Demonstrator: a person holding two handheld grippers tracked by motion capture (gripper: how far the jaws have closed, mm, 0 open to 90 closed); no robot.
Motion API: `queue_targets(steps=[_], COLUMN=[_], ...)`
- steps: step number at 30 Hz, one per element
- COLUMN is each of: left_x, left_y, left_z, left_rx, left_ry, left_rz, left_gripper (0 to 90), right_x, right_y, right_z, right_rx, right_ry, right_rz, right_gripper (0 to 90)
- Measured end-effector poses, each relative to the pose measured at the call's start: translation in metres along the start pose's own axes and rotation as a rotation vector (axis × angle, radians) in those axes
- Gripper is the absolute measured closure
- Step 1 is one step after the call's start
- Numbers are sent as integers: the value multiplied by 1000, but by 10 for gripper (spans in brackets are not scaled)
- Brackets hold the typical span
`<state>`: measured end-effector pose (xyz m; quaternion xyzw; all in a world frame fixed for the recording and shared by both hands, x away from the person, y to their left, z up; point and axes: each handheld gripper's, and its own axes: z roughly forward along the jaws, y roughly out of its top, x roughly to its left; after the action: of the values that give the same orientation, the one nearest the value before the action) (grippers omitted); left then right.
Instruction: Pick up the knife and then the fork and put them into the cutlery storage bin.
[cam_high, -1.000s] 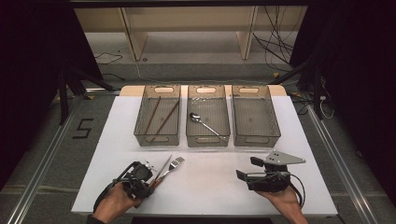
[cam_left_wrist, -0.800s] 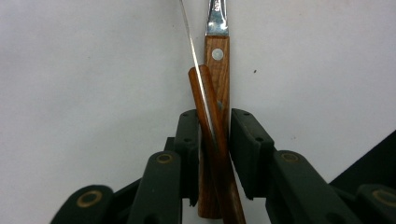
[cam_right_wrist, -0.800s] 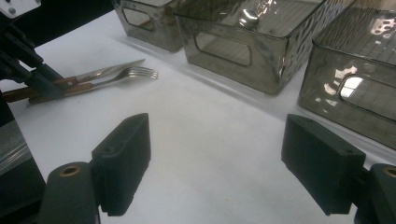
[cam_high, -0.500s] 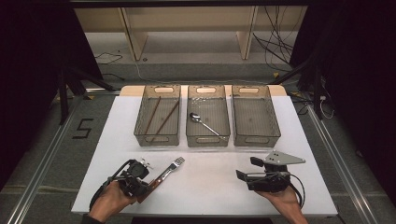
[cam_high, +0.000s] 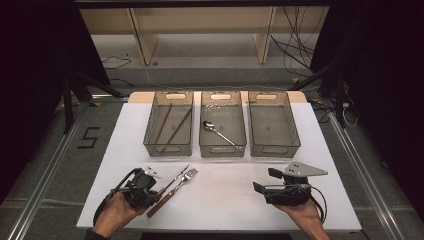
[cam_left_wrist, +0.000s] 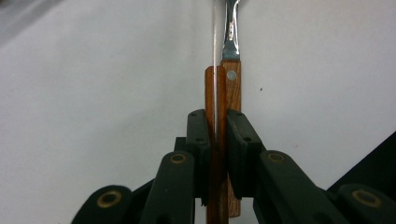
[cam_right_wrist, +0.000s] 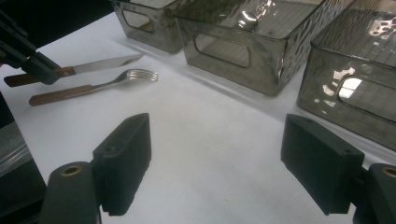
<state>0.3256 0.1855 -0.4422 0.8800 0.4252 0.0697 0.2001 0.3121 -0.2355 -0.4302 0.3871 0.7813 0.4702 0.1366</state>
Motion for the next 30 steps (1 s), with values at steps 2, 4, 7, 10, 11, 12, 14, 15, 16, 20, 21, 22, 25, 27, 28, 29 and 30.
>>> queue_targets(steps=[2, 4, 7, 10, 11, 12, 14, 15, 16, 20, 21, 22, 25, 27, 28, 29, 30], left_x=[1, 2, 3, 3, 3, 2, 2, 2, 3, 2, 2, 1, -2, -3, -5, -6, -7], left_y=[0, 1, 2, 7, 9, 11, 15, 17, 19, 27, 30, 32, 39, 45, 48, 51, 55], left_z=[-1, -3, -4, -7, -8, -8, -10, -10, -11, -12, -12, -12, -11, -11, -11, -11, -11], left_rx=[-26, -53, -69, -121, -135, -147, -173, -191, -200, -228, -232, -241, -258, -266, -270, -280, -283], left_ry=[-9, -21, -31, -55, -59, -62, -69, -74, -78, -66, -66, -68, -73, -78, -80, -82, -89], left_rz=[-6, -12, -13, -18, -16, -20, -19, -24, -25, -22, -18, -22, -16, -4, 0, 1, 3], left_gripper=[801, 800, 800, 800, 801, 801, 800, 800, 800, 801, 800, 800, 800, 800, 800, 800, 800], right_x=[0, 0, 1, 1, 2, 2, 2, 3, 3, 4, 4, 4, 5, 6, 6, 6, 7], right_y=[0, 0, 1, 0, 0, 0, 0, 0, 0, 0, 0, 0, 0, -1, -1, -2, -2], right_z=[0, -1, -2, -1, -1, -1, -2, -3, -3, -5, -6, -6, -7, -6, -6, -7, -7], right_rx=[-4, -8, -12, -13, -14, -13, -18, -22, -24, -35, -39, -41, -47, -47, -46, -46, -45], right_ry=[-3, -3, -3, -3, -2, -1, 1, 2, 3, 0, -1, -1, 2, 6, 6, 7, 8], right_rz=[2, 4, 3, 2, 2, 2, -1, -2, -3, -3, -6, -7, -8, -10, -11, -11, -9], right_gripper=[251, 251, 250, 250, 250, 249, 249, 249, 249, 249, 249, 249, 248, 248, 247, 247, 247])
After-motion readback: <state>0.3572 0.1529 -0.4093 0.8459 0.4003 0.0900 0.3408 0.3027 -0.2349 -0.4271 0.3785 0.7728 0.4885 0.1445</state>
